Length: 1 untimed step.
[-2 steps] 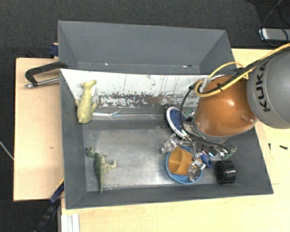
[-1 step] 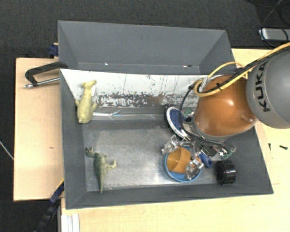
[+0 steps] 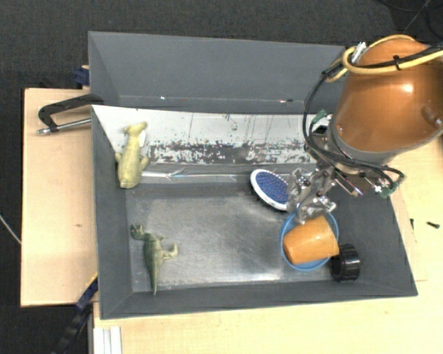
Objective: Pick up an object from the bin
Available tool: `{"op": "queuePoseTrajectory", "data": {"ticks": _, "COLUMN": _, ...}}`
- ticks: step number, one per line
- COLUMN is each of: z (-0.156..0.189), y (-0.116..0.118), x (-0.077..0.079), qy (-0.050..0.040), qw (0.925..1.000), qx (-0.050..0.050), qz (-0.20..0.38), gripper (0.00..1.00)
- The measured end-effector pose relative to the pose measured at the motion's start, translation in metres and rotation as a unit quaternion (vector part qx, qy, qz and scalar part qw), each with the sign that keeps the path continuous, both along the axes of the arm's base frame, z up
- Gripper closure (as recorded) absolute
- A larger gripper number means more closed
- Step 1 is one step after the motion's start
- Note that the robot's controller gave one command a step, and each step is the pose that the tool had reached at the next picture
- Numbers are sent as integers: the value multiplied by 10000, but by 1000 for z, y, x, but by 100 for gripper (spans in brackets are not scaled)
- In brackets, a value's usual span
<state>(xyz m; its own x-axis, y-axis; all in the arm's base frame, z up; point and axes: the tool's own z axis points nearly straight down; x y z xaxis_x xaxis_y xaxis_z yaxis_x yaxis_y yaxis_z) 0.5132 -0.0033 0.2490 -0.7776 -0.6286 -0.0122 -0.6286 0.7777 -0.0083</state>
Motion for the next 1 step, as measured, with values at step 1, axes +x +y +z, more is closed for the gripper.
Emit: {"op": "queuePoseTrajectory", "data": {"ticks": 1, "z": -8, "y": 32, "x": 43, "qy": 25, "qw": 10000, "qx": 17, "qz": -21, "gripper": 100}}
